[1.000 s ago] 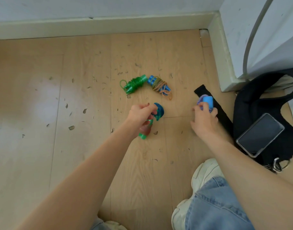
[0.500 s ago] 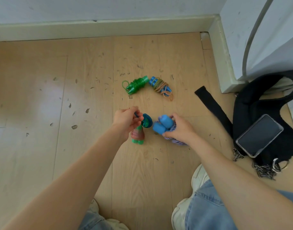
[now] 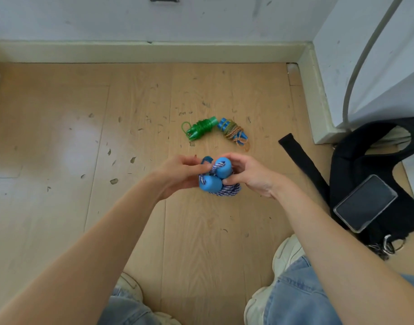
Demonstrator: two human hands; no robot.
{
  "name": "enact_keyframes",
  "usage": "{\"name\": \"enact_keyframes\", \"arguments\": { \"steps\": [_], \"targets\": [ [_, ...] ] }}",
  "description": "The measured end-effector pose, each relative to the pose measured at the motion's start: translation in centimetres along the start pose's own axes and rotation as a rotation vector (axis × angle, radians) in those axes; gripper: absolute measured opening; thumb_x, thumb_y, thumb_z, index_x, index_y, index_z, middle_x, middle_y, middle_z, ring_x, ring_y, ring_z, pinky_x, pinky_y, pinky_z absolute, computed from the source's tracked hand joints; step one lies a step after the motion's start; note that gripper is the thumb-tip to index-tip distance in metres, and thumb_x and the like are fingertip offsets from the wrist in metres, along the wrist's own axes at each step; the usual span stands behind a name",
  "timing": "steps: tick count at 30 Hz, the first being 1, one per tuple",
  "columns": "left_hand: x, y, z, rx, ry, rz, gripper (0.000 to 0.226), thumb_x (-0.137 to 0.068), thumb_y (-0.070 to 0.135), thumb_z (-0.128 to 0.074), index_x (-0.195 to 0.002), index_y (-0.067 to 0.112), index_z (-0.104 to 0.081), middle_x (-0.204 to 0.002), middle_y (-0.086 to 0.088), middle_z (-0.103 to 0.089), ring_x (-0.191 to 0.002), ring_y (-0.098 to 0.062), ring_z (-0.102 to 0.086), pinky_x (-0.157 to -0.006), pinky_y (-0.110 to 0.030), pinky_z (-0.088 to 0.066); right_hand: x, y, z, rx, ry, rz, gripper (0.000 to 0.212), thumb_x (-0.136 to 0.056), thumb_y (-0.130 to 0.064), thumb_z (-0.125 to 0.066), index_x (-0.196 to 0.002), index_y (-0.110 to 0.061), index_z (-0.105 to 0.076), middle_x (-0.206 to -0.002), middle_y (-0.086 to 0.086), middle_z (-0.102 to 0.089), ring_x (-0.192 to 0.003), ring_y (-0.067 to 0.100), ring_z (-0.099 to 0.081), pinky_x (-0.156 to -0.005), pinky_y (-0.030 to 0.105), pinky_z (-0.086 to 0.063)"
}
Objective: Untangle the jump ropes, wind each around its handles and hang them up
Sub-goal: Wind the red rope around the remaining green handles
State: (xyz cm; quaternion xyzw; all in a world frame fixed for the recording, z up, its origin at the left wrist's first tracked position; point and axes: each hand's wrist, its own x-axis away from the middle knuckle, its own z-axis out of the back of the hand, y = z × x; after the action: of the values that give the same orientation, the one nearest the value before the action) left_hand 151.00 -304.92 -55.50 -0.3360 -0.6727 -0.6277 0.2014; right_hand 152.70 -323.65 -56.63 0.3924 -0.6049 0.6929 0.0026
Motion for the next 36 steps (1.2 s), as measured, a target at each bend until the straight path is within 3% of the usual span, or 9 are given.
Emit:
{"name": "enact_keyframes", "arguments": {
  "steps": [5,9,12,16,22,25,29,31,36],
  "targets": [
    [0.2,0.4,1.4,-0.093,0.076,-0.048,0.01,-0.079,-0.001,-0.068,-0.088,0.003,-0.063,-0.09,-0.011,-0.067,-0.072,-0.013,-0.069,-0.067,-0.019,-0.057,-0.4,0.6,-0.5,-0.035,0.064,-0.023,0.049,-0.076,0.018,-0.058,-0.111,-0.015,-0.053,-0.113,0.007,-0.059,-0.106,0.016,-0.052,-0.094,0.03,-0.043],
    [0.0,-0.5,1.1,-0.251,0.092,-0.088,0.026,-0.078,0.006,-0.07,-0.104,0.006,-0.064,-0.099,-0.008,-0.063,-0.083,-0.016,-0.062,-0.08,-0.027,-0.055,-0.5,-0.1,-1.5,0.211,0.104,0.149,0.047,-0.071,0.021,-0.056,-0.097,-0.017,-0.055,-0.094,-0.006,-0.058,-0.093,0.013,-0.054,-0.078,0.021,-0.048],
    [-0.2,-0.9,1.2,-0.207,0.176,-0.17,0.028,-0.079,0.008,-0.071,-0.105,0.005,-0.064,-0.093,-0.007,-0.064,-0.078,-0.017,-0.06,-0.077,-0.032,-0.053,-1.0,-1.1,-1.8,0.401,0.126,0.313,0.045,-0.068,0.02,-0.056,-0.098,-0.013,-0.054,-0.099,0.002,-0.057,-0.096,0.021,-0.055,-0.086,0.036,-0.046],
    [-0.1,-1.1,1.6,-0.146,0.233,-0.286,0.015,-0.081,0.004,-0.067,-0.087,0.017,-0.064,-0.083,0.001,-0.064,-0.071,-0.008,-0.06,-0.065,-0.017,-0.053,-0.5,-1.2,-1.5,0.276,0.03,0.228,0.043,-0.076,0.005,-0.066,-0.108,-0.017,-0.049,-0.112,-0.007,-0.054,-0.109,0.008,-0.052,-0.1,0.028,-0.041],
    [0.0,-1.1,1.6,-0.117,0.196,-0.228,0.008,-0.085,0.007,-0.063,-0.091,0.012,-0.064,-0.089,-0.007,-0.065,-0.079,-0.014,-0.06,-0.072,-0.021,-0.053,-0.8,-0.6,-2.8,0.201,0.074,0.168,0.027,-0.08,-0.019,-0.07,-0.103,-0.026,-0.058,-0.112,0.0,-0.062,-0.111,0.013,-0.055,-0.1,0.033,-0.043],
    [0.4,-0.8,1.7,-0.005,0.174,-0.168,0.005,-0.087,0.013,-0.061,-0.088,0.017,-0.064,-0.076,-0.001,-0.065,-0.068,-0.016,-0.053,-0.059,-0.029,-0.042,-1.3,-1.0,-3.6,0.203,0.102,0.156,0.028,-0.076,-0.018,-0.074,-0.098,-0.024,-0.056,-0.104,0.0,-0.063,-0.1,0.012,-0.059,-0.093,0.031,-0.046],
    [0.9,-0.7,2.1,0.017,0.101,-0.174,0.005,-0.09,0.015,-0.057,-0.093,0.015,-0.061,-0.056,0.008,-0.061,-0.038,-0.005,-0.041,-0.043,-0.021,-0.023,-1.6,-2.0,-3.5,0.244,0.116,0.143,0.023,-0.076,-0.017,-0.073,-0.094,-0.024,-0.06,-0.097,-0.006,-0.062,-0.103,0.01,-0.055,-0.091,0.027,-0.043],
    [1.1,-0.7,2.0,-0.045,0.118,-0.215,0.007,-0.089,0.012,-0.059,-0.095,0.013,-0.061,-0.072,0.002,-0.066,-0.044,-0.001,-0.052,-0.041,-0.02,-0.035,-1.8,-2.6,-3.3,0.388,0.142,0.107,0.022,-0.076,-0.02,-0.073,-0.096,-0.023,-0.064,-0.107,-0.002,-0.058,-0.109,0.011,-0.051,-0.088,0.023,-0.038],
    [1.0,-0.9,2.1,-0.031,0.122,-0.285,0.018,-0.087,0.001,-0.058,-0.102,0.01,-0.06,-0.088,-0.002,-0.064,-0.08,-0.01,-0.062,-0.072,-0.017,-0.053,-2.1,-3.1,-4.4,0.796,0.253,0.247,0.021,-0.078,-0.013,-0.067,-0.098,-0.017,-0.066,-0.105,-0.004,-0.035,-0.104,0.012,-0.038,-0.084,0.019,-0.027]
  ]
}}
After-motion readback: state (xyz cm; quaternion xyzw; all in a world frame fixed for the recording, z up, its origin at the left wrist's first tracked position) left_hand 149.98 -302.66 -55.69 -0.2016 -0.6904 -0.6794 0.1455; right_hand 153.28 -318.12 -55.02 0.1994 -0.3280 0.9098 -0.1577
